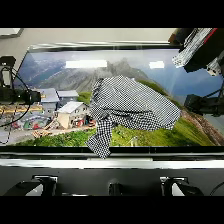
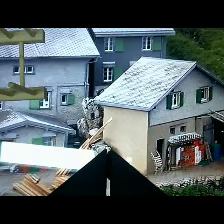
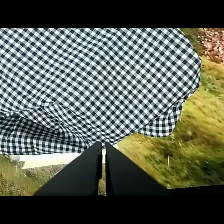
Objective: Fold the clothes and pants, and hang the long-sleeved shirts on hangers.
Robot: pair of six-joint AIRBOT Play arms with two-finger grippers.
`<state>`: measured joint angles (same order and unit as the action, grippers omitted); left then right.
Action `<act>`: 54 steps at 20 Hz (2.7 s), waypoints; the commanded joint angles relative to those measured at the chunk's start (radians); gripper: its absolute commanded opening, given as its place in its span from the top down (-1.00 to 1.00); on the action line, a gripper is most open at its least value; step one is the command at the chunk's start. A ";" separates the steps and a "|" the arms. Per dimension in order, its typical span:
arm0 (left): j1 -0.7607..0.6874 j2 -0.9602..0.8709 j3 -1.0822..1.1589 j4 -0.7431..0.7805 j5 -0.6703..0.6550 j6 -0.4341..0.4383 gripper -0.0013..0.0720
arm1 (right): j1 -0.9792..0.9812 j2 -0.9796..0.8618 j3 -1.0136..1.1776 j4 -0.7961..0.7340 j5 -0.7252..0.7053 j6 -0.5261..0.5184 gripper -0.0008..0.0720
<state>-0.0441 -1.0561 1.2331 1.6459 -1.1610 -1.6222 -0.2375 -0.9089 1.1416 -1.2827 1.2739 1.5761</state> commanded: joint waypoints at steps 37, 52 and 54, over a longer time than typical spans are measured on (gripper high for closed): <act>-0.069 -0.603 0.091 -0.813 0.328 0.081 -0.98 | 0.000 -0.004 -0.225 0.016 -0.027 0.017 -0.08; -0.163 -0.811 0.295 -0.814 0.249 0.042 0.92 | 0.001 -0.188 -0.503 0.473 -0.280 -0.025 -0.82; -0.147 -0.800 0.295 -0.814 0.249 0.040 0.92 | 0.055 -0.283 -0.504 0.542 -0.318 -0.062 -0.84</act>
<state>-0.2062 -1.8668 1.5253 0.8326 -0.8921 -1.5803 -0.2211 -1.0840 0.6594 -0.9112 1.0187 1.5818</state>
